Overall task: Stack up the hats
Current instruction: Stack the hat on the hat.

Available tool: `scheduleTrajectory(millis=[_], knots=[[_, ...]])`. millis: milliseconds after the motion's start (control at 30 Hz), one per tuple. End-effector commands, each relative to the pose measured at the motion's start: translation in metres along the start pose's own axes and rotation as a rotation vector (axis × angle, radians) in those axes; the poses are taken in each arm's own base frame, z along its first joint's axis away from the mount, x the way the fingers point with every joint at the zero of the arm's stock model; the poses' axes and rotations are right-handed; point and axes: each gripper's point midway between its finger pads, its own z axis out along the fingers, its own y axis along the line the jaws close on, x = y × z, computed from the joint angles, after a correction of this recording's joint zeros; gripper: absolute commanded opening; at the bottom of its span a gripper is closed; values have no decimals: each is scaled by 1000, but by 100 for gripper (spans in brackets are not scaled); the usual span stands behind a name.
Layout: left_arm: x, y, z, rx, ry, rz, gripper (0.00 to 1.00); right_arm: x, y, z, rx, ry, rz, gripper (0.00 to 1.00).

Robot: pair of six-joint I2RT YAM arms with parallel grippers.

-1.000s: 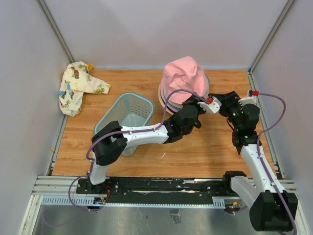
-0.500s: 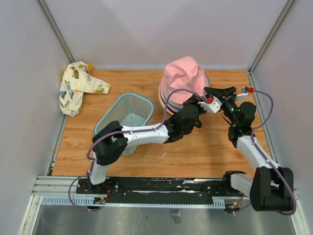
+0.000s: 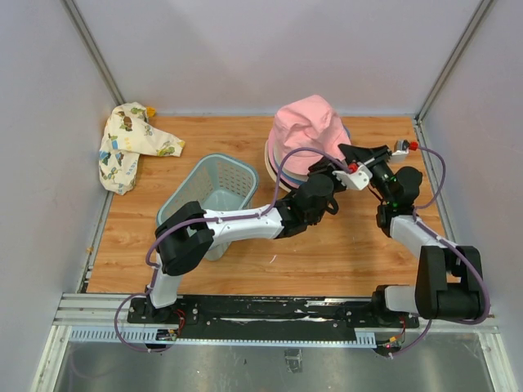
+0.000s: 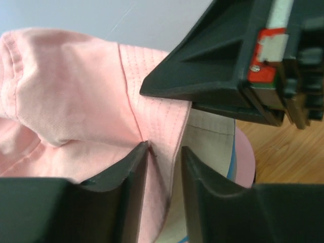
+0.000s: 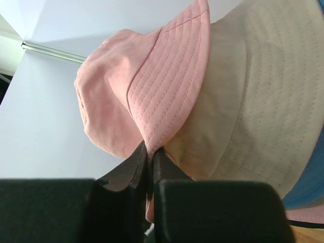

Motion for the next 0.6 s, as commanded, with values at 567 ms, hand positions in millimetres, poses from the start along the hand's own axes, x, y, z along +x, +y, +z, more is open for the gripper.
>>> scheduleTrajectory(millis=[567], knots=[[-33,144,-74,-118,-107,-531,77,-16,-30,2,-4,-21,9,1]])
